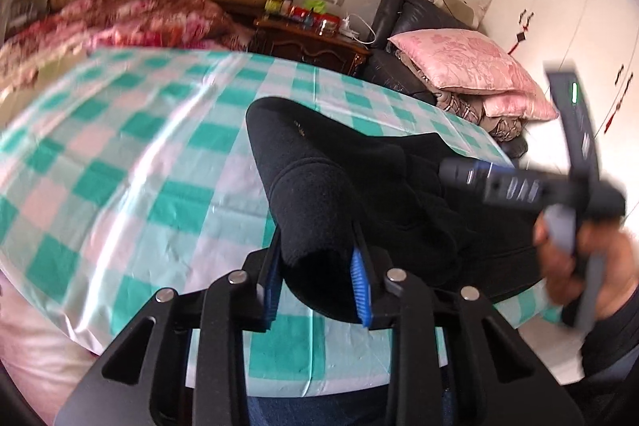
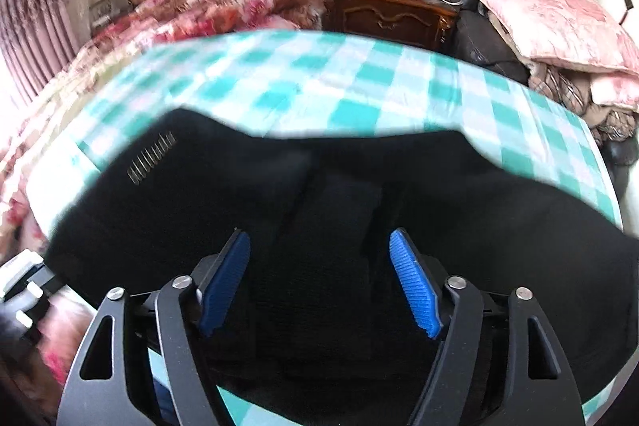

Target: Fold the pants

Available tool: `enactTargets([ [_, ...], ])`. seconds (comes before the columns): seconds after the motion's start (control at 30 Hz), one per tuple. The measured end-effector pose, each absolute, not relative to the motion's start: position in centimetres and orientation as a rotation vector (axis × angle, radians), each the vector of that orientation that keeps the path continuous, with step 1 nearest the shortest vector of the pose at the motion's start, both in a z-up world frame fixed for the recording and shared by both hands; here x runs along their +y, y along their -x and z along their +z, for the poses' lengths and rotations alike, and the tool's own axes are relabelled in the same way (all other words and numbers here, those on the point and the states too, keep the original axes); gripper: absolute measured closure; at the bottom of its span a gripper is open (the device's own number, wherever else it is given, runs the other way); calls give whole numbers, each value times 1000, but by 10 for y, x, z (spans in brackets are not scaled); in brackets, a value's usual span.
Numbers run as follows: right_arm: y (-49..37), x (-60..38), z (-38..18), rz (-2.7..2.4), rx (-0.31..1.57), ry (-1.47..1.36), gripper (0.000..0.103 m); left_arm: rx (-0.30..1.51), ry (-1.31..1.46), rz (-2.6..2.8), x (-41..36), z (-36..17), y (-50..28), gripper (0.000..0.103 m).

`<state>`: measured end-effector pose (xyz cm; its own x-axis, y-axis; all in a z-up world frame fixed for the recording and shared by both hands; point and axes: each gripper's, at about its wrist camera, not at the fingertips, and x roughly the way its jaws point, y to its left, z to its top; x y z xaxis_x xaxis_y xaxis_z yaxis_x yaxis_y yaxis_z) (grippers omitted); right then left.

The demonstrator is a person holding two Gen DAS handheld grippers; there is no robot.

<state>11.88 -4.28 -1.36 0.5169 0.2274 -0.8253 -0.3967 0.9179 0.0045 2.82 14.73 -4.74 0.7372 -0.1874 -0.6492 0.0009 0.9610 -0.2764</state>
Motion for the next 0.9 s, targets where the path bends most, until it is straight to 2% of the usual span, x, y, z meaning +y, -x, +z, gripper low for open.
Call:
enactTargets([
  [0.03, -124, -36, -3, 422, 970, 199, 21, 732, 240, -94, 142, -44, -28, 74],
  [0.23, -160, 45, 14, 672, 1189, 241, 20, 717, 130, -48, 124, -35, -30, 74],
  [0.43, -178, 141, -20, 745, 1373, 448, 20, 698, 14, -14, 108, -31, -28, 74],
  [0.57, -181, 162, -38, 789, 1419, 530, 20, 671, -83, -11, 92, -23, -26, 75],
  [0.6, -183, 162, -38, 791, 1411, 536, 32, 665, -106, -12, 89, -20, -25, 76],
  [0.63, -182, 160, -36, 790, 1400, 549, 52, 655, -129, -14, 84, -17, -24, 76],
  [0.67, -183, 155, -33, 789, 1391, 558, 57, 644, -150, -18, 79, -12, -24, 77],
  [0.7, -185, 144, -24, 823, 1391, 520, 66, 631, -167, -28, 74, -7, -24, 77],
  [0.73, -188, 135, -16, 846, 1383, 495, 71, 607, -190, -45, 65, 3, -23, 77],
  [0.9, -207, 33, 55, 881, 1280, 269, 75, 471, -293, -170, 5, 47, -24, 77],
])
